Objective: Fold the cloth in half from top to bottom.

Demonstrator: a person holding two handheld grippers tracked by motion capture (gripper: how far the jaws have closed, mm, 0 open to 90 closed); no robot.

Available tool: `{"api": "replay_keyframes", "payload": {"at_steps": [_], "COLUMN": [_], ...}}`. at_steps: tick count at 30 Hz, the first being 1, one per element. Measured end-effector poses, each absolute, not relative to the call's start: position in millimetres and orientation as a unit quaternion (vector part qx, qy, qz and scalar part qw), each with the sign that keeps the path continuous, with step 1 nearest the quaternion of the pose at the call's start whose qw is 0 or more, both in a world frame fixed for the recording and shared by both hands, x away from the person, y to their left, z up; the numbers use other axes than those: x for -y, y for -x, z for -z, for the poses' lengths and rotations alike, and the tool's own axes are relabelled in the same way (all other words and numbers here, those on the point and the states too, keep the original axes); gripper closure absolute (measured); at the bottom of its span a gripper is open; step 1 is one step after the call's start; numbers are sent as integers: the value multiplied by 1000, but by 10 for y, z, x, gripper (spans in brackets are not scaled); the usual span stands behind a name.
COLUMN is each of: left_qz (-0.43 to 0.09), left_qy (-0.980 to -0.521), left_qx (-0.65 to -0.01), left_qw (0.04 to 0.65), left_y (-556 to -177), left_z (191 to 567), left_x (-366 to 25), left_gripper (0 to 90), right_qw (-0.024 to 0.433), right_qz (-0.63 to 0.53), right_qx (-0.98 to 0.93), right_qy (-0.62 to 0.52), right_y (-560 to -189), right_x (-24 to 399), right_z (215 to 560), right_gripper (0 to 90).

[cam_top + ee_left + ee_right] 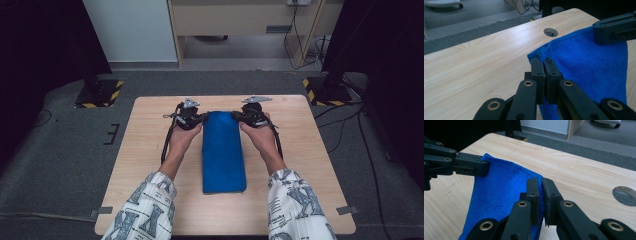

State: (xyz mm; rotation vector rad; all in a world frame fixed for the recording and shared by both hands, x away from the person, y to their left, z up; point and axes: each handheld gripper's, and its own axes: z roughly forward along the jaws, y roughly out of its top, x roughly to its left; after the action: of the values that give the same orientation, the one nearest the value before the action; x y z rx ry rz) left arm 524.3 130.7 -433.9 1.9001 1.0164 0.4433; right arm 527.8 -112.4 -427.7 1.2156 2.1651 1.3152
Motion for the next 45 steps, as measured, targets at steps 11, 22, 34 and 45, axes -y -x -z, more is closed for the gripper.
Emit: {"api": "replay_keyframes", "payload": {"at_steps": [11,22,34,45], "left_qz": [-182,-184,-184,-176], "left_qy": [-767,-769,-779,-777], "left_qx": [-408,-401,-399,-398], "left_qw": [460,462,447,456], "left_y": [-5334,-5367,-5236,-5085], "left_z": [4240,4166,4192,4240], "left_x": [-1268,-1158,-1204,-1259], "left_gripper": [873,874,876,876], "right_qw": [174,179,173,167], "right_qz": [-467,-473,-478,-485], "right_qx": [-753,-747,-749,-750], "right_qy": [-430,-432,-424,-418], "right_y": [-5331,-5334,-5204,-5063], "right_x": [1180,1333,1348,1341], "right_z": [4210,4152,4215,4258], "right_gripper": [846,846,849,850]}}
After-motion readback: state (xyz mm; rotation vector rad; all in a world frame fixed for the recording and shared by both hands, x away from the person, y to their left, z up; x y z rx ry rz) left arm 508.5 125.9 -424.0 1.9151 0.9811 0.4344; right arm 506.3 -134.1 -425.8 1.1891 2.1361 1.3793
